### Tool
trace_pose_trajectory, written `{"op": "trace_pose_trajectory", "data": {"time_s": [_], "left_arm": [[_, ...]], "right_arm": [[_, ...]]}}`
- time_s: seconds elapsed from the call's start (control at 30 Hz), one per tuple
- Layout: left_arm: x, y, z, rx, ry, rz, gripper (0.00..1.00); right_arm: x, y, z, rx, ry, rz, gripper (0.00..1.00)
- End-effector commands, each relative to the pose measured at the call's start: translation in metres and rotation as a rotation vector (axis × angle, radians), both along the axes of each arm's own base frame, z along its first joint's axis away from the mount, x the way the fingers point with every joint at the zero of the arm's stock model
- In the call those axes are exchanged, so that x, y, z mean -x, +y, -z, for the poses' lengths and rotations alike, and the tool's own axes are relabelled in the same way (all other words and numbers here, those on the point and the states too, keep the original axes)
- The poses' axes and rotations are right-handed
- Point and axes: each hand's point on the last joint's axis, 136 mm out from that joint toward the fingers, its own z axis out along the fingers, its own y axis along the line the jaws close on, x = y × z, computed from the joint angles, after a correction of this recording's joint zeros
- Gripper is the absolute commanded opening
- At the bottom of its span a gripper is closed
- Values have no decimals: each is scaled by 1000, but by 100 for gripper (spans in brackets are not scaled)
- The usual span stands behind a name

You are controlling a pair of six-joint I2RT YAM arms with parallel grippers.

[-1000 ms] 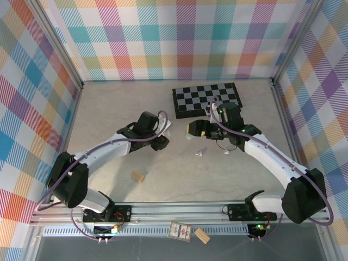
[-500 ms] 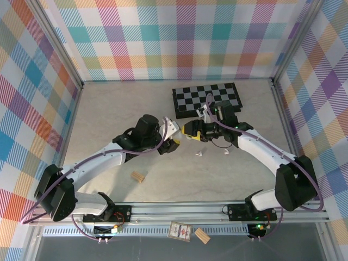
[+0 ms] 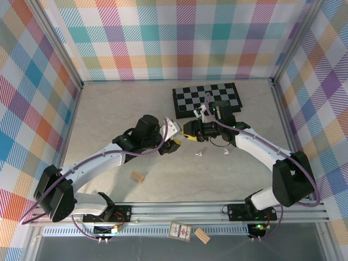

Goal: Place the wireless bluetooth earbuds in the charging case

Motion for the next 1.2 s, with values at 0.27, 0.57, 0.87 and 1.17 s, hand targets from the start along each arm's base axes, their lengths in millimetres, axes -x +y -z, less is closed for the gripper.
{"op": "trace_pose_trajectory", "data": {"time_s": [0.27, 0.57, 0.87, 1.17], "left_arm": [[-8, -10, -9, 14, -28, -9, 55], [4, -10, -35, 146, -36, -1, 82], [21, 11, -89, 496, 21, 3, 100], [34, 11, -108, 682, 140, 96, 98]], "right_arm": [[2, 0, 0, 7, -36, -2, 12], [-7, -11, -10, 42, -157, 66, 10], [-3, -37, -54, 28, -457, 83, 10], [29, -37, -99, -91, -674, -27, 10]]}}
